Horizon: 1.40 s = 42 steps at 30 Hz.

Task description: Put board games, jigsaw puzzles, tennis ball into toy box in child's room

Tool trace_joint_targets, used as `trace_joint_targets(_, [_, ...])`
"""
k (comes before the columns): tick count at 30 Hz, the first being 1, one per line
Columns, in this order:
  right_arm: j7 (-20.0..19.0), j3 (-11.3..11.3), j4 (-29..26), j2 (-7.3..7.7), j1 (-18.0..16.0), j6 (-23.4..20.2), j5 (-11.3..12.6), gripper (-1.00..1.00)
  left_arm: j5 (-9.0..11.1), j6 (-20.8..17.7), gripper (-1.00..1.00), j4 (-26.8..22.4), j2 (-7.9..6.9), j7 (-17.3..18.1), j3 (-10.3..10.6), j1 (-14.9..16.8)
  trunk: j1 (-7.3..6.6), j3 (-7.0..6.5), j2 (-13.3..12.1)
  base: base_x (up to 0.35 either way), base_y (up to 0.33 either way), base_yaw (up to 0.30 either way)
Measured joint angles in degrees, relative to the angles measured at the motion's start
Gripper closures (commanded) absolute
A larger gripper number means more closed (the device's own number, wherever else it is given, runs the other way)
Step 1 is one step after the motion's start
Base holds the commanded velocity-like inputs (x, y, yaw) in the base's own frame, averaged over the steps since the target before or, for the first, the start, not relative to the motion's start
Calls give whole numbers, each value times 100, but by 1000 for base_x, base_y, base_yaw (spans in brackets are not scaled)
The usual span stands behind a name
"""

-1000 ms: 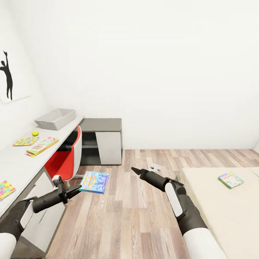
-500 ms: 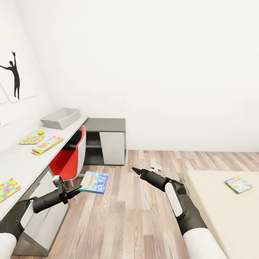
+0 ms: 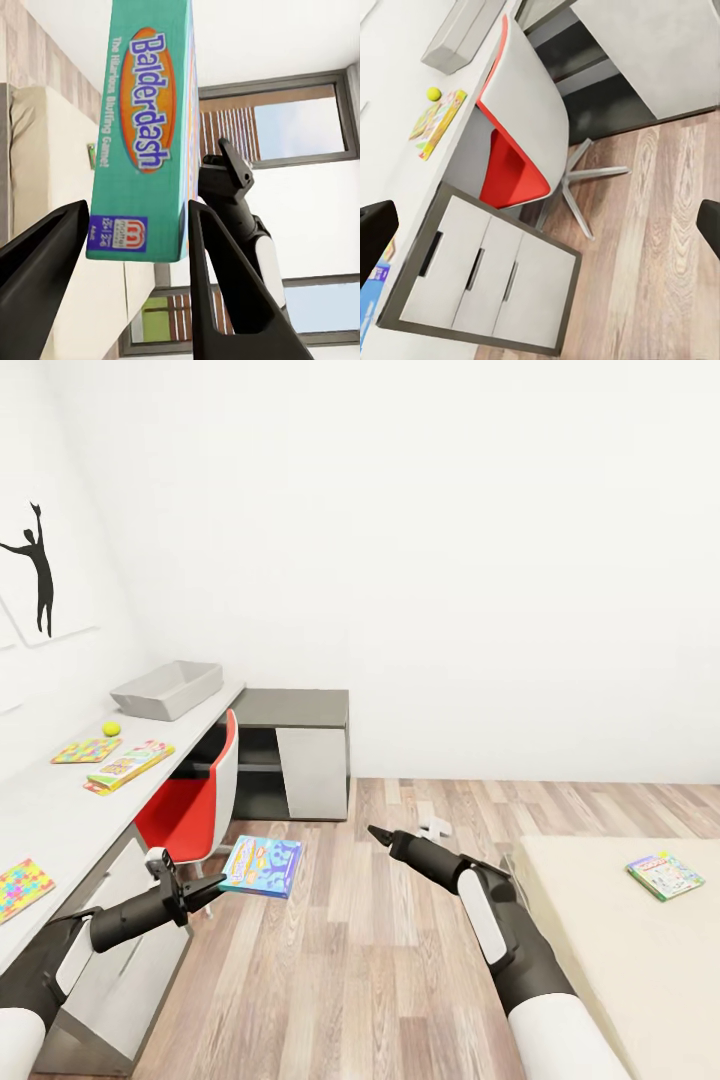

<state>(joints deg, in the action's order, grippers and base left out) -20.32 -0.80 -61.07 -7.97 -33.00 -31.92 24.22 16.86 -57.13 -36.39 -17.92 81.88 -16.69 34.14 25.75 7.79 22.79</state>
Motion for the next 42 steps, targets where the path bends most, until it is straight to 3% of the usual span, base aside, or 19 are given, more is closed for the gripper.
trace_joint_targets(15, [1,0,21,5,-1,-24,-11,-100,-3,8,100,0,4,-6,10,-1,-1,-31,0,172,-88,33])
trace_joint_targets(29, [1,0,21,8,0,-25,-5,-100,25,-29,100,-1,-8,12,-25,-1,0,-145,0,12,-8,97])
trace_joint_targets(42, [1,0,20,7,0,-44,-5,-100,19,-44,100,0,-9,12,26,0,0,-154,0,0,0,6])
